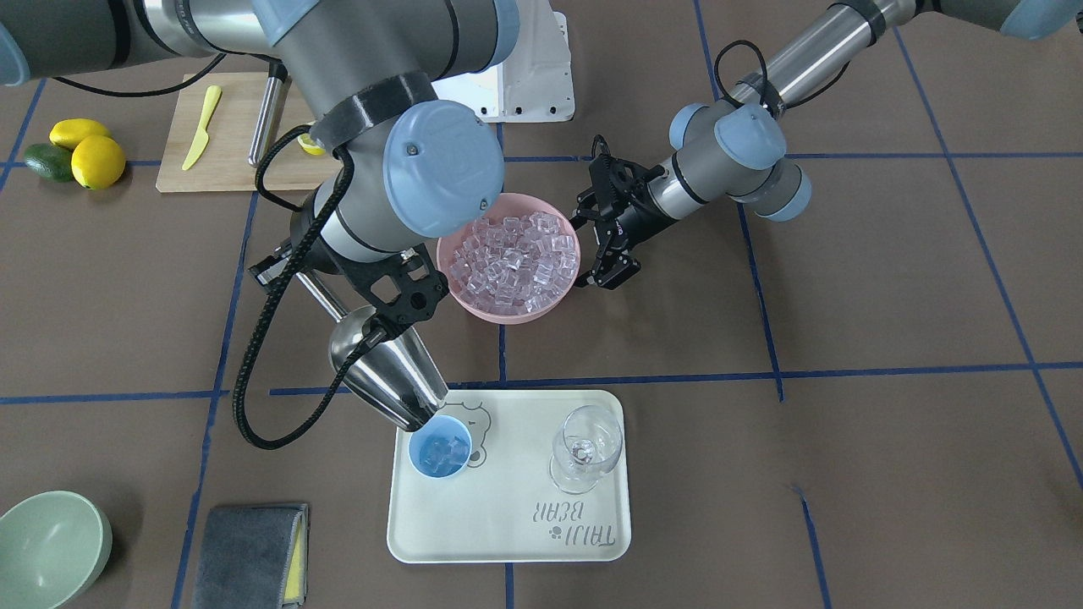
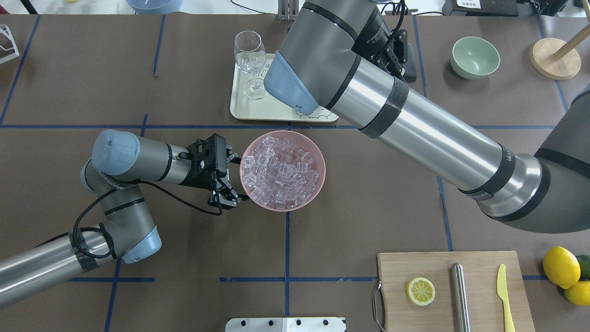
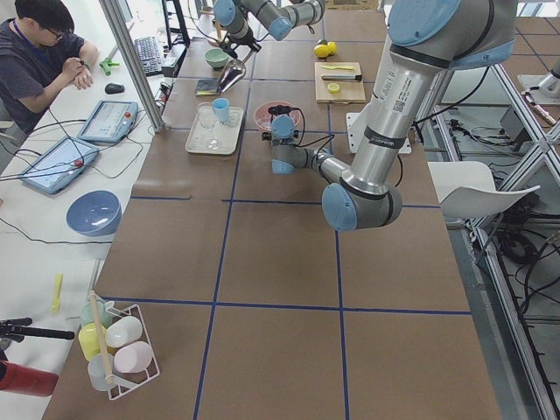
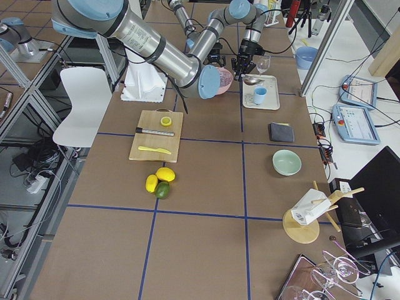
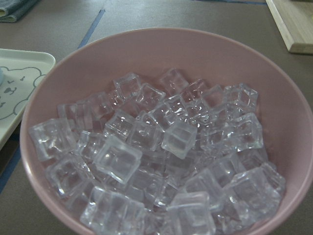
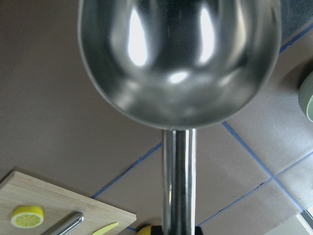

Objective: Put ice in cup with scoop

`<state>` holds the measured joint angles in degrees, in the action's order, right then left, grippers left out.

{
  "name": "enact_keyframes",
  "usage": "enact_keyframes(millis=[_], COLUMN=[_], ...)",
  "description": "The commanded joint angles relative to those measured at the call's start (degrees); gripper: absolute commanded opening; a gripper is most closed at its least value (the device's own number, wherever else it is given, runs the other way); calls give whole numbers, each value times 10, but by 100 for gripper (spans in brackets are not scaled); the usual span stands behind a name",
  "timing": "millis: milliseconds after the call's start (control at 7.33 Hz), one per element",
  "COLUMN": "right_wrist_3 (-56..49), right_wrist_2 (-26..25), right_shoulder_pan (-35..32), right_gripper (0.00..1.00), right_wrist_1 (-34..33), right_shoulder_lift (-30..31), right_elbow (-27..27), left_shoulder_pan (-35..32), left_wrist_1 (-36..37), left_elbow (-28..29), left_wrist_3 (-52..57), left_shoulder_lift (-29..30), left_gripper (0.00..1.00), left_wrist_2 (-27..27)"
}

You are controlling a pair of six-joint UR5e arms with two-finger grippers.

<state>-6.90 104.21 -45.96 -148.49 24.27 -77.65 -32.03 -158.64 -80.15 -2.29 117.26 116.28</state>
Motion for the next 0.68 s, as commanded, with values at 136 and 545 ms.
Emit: enact_keyframes(millis=[136, 545], right_wrist_3=[16, 91], right_wrist_2=[40, 102], right_shoulder_pan=[-28, -76], right_gripper=[0, 0], right_wrist_1=[4, 30], right_shoulder_lift=[19, 170], right_elbow=[-35, -222], left_shoulder_pan=[-4, -7], left_wrist_1=[-8, -22], left_elbow=[0, 0], left_wrist_3=[0, 1], left_shoulder_lift=[-1, -5], left_gripper=[100, 100], left_wrist_2=[0, 0])
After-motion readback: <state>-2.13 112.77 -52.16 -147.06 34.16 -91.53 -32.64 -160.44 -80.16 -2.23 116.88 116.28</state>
